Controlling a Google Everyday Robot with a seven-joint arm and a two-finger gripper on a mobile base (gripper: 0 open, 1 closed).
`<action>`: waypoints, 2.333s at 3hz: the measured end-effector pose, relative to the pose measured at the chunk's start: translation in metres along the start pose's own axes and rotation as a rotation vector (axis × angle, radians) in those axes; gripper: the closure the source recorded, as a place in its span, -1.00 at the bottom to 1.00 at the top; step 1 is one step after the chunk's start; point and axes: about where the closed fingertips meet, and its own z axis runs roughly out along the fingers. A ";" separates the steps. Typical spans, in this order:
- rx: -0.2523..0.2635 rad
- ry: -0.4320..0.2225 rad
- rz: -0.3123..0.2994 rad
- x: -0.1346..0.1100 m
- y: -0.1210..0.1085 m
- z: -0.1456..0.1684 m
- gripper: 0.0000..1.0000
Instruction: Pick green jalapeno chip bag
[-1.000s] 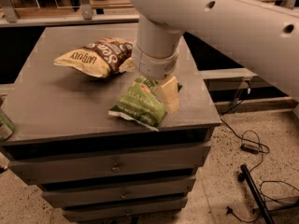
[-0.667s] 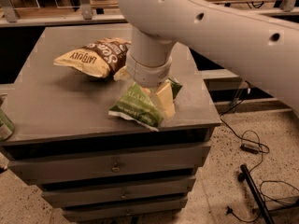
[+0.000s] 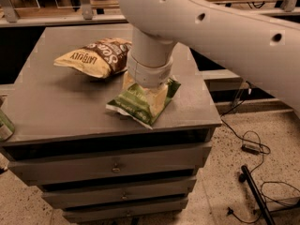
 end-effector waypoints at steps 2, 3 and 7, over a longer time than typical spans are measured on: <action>0.000 0.000 -0.003 -0.001 0.000 0.001 0.91; 0.002 -0.001 -0.004 -0.002 -0.001 0.001 1.00; 0.082 0.049 0.060 0.000 0.010 -0.052 1.00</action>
Offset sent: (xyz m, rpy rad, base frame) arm -0.0002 0.0005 -0.0004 -0.0002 -0.0002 0.0011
